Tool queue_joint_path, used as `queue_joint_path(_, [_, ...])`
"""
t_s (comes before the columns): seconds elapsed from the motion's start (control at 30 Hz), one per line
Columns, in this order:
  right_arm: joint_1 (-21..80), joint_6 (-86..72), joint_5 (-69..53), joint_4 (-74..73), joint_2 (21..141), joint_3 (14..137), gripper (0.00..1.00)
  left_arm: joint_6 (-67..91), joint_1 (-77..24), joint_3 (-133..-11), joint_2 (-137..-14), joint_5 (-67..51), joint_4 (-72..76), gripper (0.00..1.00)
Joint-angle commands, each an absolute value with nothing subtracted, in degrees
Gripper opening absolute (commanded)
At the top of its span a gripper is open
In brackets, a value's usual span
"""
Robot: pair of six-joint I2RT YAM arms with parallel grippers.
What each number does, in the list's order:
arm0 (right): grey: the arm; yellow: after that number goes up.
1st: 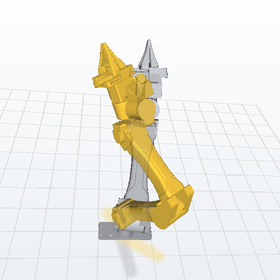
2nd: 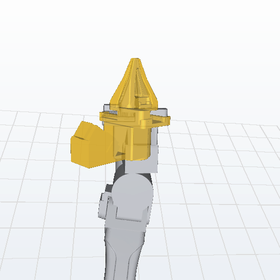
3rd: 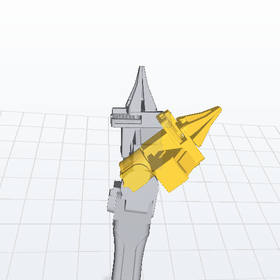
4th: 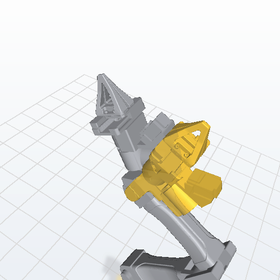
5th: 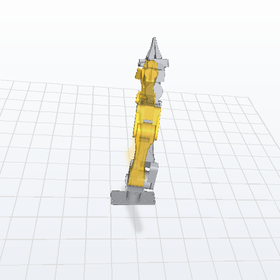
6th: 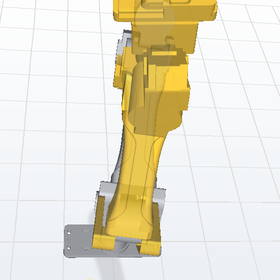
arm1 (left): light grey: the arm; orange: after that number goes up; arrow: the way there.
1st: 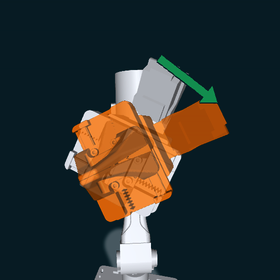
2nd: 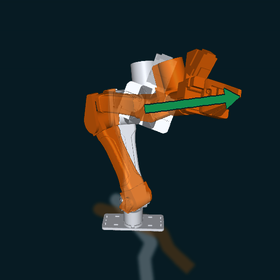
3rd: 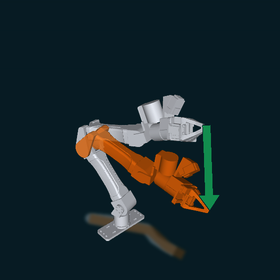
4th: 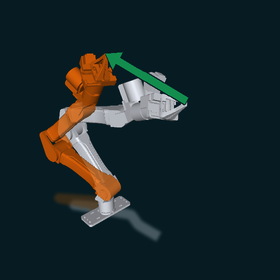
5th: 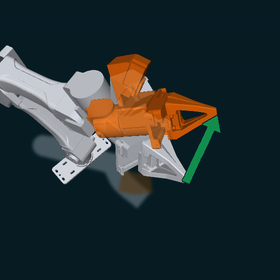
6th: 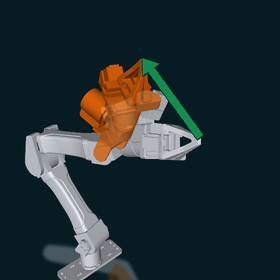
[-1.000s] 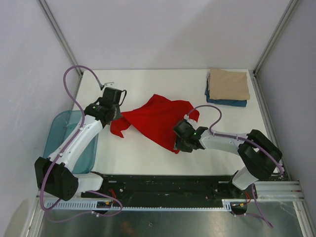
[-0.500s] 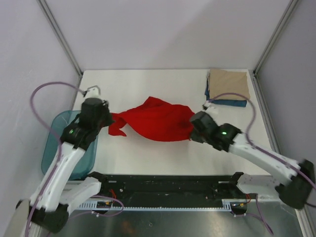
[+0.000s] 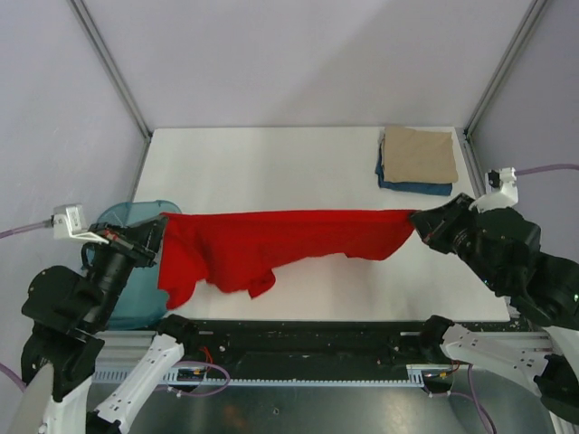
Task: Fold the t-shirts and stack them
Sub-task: Flatten out the tshirt
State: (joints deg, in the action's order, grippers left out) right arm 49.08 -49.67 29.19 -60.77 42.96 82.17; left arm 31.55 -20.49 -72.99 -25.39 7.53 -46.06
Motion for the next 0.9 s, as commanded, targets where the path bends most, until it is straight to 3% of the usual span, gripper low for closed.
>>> queue_joint_path(0.0, [49.0, -42.7, 34.9, -62.9, 48.7, 88.2, 0.0, 33.2, -20.3, -74.6, -27.6, 9.7, -46.0, 0.0])
queue_joint_path(0.17, [44.2, -34.9, 32.6, -52.2, 56.8, 88.0, 0.0, 32.8, -20.3, -74.8, -36.7, 18.7, -41.6, 0.0])
queue_joint_path(0.3, [28.1, -30.2, 18.8, -34.7, 65.2, 83.5, 0.0, 29.9, -20.2, -79.6, -52.6, 21.5, -30.5, 0.0])
queue_joint_path(0.4, [20.1, -29.7, 10.9, -24.2, 76.1, 87.5, 0.0, 26.5, -19.3, -92.6, -67.3, 22.6, -26.0, 0.0])
queue_joint_path(0.57, [15.0, -29.2, 7.6, -22.9, 89.9, 113.9, 0.0, 20.3, -16.1, -125.7, -88.6, 15.5, -24.7, 0.0])
queue_joint_path(0.7, [13.6, -28.6, 5.3, -22.4, 93.6, 129.2, 0.0, 18.9, -11.7, -140.4, -93.2, 10.2, -24.1, 0.0])
queue_joint_path(0.87, [13.1, -27.0, 1.5, -21.6, 92.0, 123.2, 0.0, 17.1, -9.2, -132.4, -88.3, 7.0, -23.6, 0.0])
